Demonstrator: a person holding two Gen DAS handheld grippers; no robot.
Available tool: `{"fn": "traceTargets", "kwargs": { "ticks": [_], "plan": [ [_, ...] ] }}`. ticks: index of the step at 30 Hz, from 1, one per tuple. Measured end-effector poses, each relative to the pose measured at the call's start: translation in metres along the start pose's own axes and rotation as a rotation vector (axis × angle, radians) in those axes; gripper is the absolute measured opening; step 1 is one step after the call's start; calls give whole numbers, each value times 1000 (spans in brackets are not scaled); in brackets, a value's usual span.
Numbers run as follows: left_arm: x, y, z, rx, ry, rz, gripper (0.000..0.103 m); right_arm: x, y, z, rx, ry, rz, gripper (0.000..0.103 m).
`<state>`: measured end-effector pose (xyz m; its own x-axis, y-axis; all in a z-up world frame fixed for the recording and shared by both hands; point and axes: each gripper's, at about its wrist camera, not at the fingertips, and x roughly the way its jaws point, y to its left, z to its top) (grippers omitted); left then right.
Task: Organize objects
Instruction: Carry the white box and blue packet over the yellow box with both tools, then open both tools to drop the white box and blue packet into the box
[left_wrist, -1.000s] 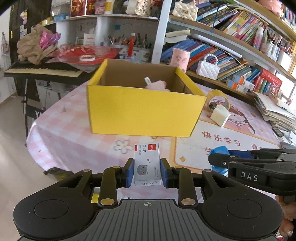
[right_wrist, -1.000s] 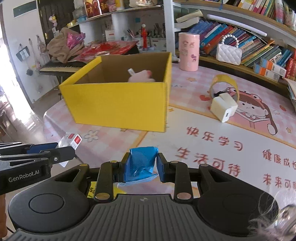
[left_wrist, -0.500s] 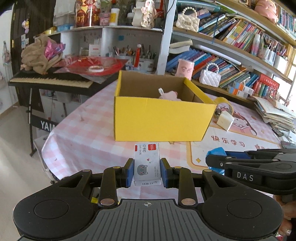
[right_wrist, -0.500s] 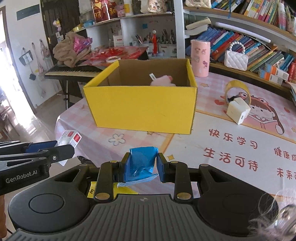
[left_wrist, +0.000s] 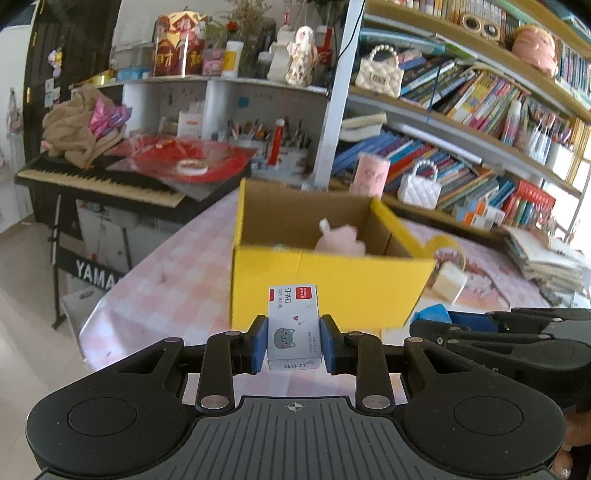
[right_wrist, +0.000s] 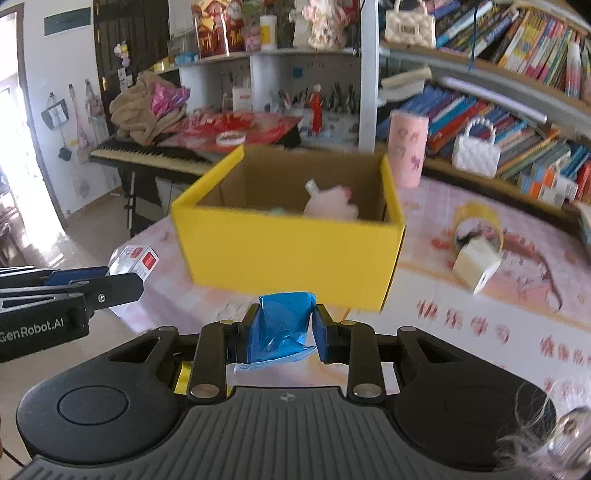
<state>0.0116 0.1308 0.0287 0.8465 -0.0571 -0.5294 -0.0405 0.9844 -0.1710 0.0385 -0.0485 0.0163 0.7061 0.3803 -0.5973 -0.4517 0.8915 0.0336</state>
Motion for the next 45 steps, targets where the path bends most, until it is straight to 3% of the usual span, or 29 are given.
{"fn": "traceTargets", "kwargs": {
  "ticks": [8, 15, 21, 31, 45],
  "plan": [
    [27, -16, 43, 2, -81, 0, 28, 16, -21, 48, -13, -114, -22, 27],
    [65, -25, 67, -2, -77, 42, 28, 56, -42, 83, -38, -140, -3, 27],
    [103, -28, 76, -18, -38, 87, 28, 98, -53, 95, -120, -101, 19, 27],
    [158, -32, 71, -3, 88, 160, 28, 155, -56, 89, -258, 43, 105, 27],
    [182, -23, 65, -64, 186, 197, 28, 177, -67, 92, -254, 142, 214, 27]
  ]
}}
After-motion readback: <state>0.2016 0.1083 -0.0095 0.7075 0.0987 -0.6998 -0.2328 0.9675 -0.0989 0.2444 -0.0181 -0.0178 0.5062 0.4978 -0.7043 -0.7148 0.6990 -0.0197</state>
